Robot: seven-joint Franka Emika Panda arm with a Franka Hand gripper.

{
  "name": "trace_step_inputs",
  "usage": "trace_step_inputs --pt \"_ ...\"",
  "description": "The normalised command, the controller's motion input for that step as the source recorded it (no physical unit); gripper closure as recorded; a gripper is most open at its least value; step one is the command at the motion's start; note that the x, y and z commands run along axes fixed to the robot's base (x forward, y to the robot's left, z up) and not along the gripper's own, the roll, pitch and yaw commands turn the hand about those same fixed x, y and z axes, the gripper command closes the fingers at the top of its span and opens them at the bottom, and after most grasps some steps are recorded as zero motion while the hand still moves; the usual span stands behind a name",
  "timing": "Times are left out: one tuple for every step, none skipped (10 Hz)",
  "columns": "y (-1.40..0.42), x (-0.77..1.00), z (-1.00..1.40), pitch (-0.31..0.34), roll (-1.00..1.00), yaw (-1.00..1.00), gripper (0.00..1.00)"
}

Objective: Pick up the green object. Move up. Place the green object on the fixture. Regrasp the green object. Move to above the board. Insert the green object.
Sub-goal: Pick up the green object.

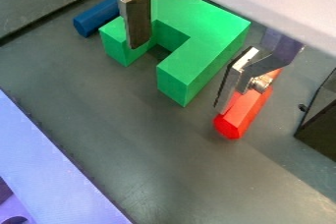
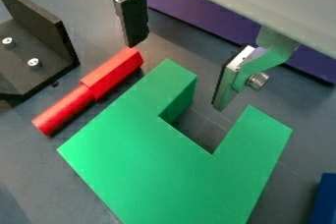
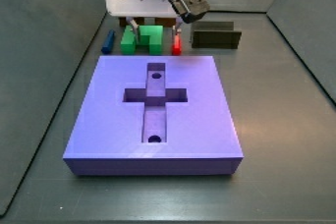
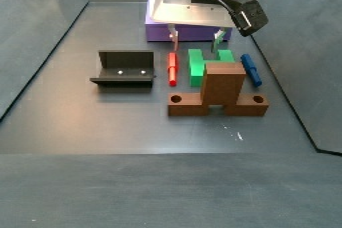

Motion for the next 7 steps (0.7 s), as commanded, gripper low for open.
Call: trace_step_inputs --pt "0.0 -0.04 -0.13 0.0 0.34 0.01 0.0" --pt "0.0 -0.06 -0.09 0.0 0.24 0.0 0.0" --pt "0.0 -0.06 -0.09 0.0 0.2 0.0 0.0" --pt "0.0 -0.01 -0.11 0.0 0.18 0.0 0.0" --pt "0.03 0.0 -0.13 0.003 0.16 0.0 0.0" --pt "0.02 0.0 -0.13 0.007 0.16 0.01 0.0" --pt "0.01 0.0 -0.18 0.001 0.18 0.03 0.0"
